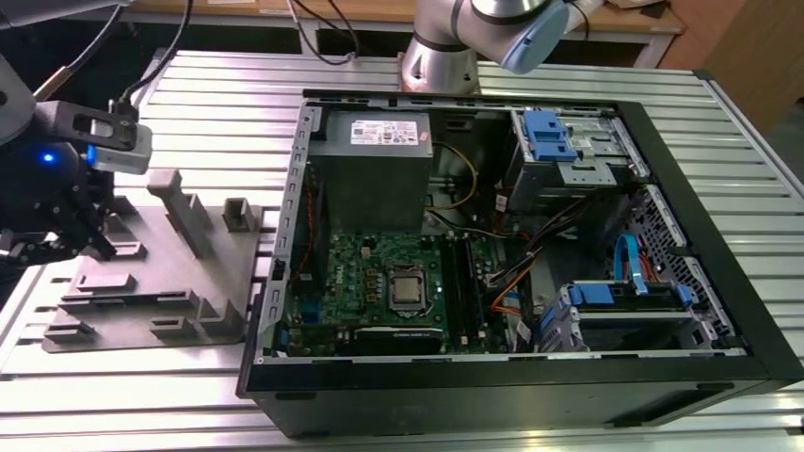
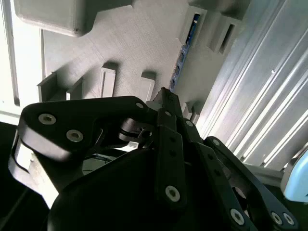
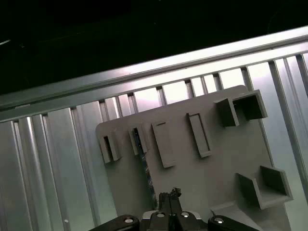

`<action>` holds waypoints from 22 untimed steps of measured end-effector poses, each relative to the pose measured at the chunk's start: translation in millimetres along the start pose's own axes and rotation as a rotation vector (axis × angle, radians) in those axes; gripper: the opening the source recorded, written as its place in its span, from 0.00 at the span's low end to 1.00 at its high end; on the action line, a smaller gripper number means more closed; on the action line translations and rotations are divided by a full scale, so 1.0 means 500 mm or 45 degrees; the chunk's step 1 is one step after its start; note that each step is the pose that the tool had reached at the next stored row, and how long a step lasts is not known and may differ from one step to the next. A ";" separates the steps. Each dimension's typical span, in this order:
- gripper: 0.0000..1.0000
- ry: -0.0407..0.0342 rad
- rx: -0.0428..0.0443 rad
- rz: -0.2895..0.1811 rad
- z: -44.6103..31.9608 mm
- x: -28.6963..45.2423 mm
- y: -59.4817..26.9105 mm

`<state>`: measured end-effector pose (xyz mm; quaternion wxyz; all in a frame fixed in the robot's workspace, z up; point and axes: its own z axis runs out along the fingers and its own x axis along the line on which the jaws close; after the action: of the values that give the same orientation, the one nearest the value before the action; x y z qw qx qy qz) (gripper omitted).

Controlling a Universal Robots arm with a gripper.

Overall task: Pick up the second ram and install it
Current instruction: 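Pick up the second ram and move it above second insertion slot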

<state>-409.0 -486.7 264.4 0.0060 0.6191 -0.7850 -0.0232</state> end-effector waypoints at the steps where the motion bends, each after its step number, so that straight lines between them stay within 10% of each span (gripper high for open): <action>1: 0.07 0.0010 0.000 -0.024 0.001 0.000 0.000; 13: 0.07 0.0136 -0.006 -0.307 0.013 0.000 -0.001; 22: 0.07 0.0139 -0.006 -0.318 0.015 0.001 0.001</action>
<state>-409.7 -486.7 257.0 0.0087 0.7121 -0.7016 -0.0222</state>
